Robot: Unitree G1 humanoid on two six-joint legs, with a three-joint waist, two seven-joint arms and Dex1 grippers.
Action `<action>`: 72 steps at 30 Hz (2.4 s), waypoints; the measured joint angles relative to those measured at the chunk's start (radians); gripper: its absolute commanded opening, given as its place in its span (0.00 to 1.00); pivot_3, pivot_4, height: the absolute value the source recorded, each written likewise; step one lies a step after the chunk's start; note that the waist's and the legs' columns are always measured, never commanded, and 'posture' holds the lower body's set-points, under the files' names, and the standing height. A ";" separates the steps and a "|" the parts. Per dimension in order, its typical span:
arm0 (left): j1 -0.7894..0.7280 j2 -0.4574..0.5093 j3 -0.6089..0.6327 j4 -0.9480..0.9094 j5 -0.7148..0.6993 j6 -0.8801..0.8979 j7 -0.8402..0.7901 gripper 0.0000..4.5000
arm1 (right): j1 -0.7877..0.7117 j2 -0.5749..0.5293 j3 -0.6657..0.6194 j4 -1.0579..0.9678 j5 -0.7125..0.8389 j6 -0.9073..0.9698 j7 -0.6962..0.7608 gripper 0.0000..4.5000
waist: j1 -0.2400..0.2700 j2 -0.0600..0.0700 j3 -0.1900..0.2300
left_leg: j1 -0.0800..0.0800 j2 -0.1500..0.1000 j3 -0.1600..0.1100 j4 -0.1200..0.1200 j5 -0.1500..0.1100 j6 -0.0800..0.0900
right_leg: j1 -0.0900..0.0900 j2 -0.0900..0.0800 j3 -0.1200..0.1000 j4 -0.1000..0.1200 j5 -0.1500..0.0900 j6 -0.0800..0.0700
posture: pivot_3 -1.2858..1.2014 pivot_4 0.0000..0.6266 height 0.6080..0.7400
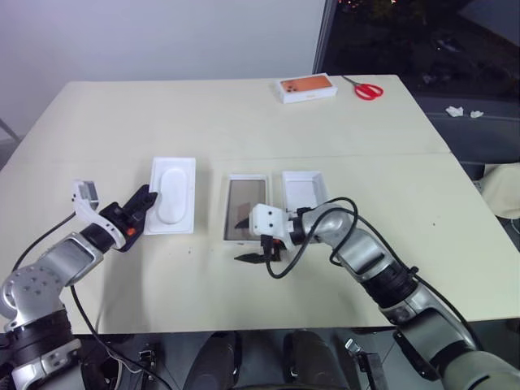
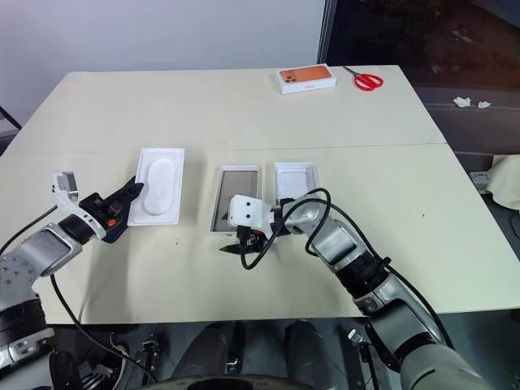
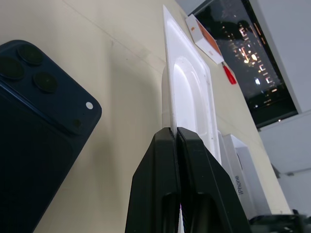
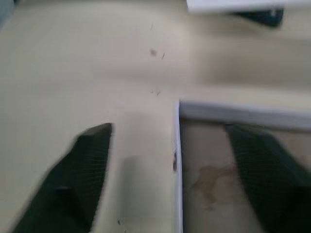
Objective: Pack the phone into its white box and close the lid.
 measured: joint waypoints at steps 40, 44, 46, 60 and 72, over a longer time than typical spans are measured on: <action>-0.038 -0.200 -0.135 -0.088 -0.077 -0.031 0.226 0.00 | -0.038 -0.078 -0.290 -0.089 0.180 0.151 0.043 0.53 | 0.015 -0.003 0.001 | 0.000 -0.001 -0.001 0.000 -0.001 0.002 | 0.002 0.000 0.000 -0.001 0.000 0.000 | 0.52 0.24 1.00; -0.037 -0.239 -0.181 -0.099 -0.072 -0.034 0.263 0.00 | -0.008 -0.106 -0.291 -0.046 0.175 0.078 0.062 0.53 | -0.003 -0.003 0.001 | 0.000 0.001 0.000 -0.001 -0.001 0.001 | 0.001 0.001 0.000 0.000 0.000 0.000 | 0.52 0.24 1.00; -0.037 -0.249 -0.199 -0.099 -0.063 -0.038 0.275 0.00 | -0.006 -0.107 -0.291 -0.028 0.164 0.059 0.059 0.53 | -0.004 -0.003 0.001 | 0.000 0.001 0.000 -0.001 0.000 0.001 | 0.001 0.002 0.000 0.001 0.000 0.000 | 0.52 0.24 1.00; -0.016 -0.246 -0.239 -0.127 -0.057 -0.050 0.287 0.54 | -0.008 -0.094 -0.291 0.023 0.147 0.002 0.035 0.55 | 0.003 -0.003 0.001 | 0.000 0.000 0.000 0.000 0.000 0.001 | 0.001 0.001 0.000 0.000 0.000 0.000 | 0.52 0.24 1.00; 0.007 -0.146 -0.261 -0.185 -0.058 -0.051 0.232 0.54 | -0.027 -0.040 -0.273 0.030 0.139 0.005 0.009 0.55 | -0.001 -0.004 0.001 | 0.000 0.001 0.000 -0.001 0.001 -0.001 | 0.001 0.001 0.000 0.001 0.000 0.000 | 0.52 0.24 1.00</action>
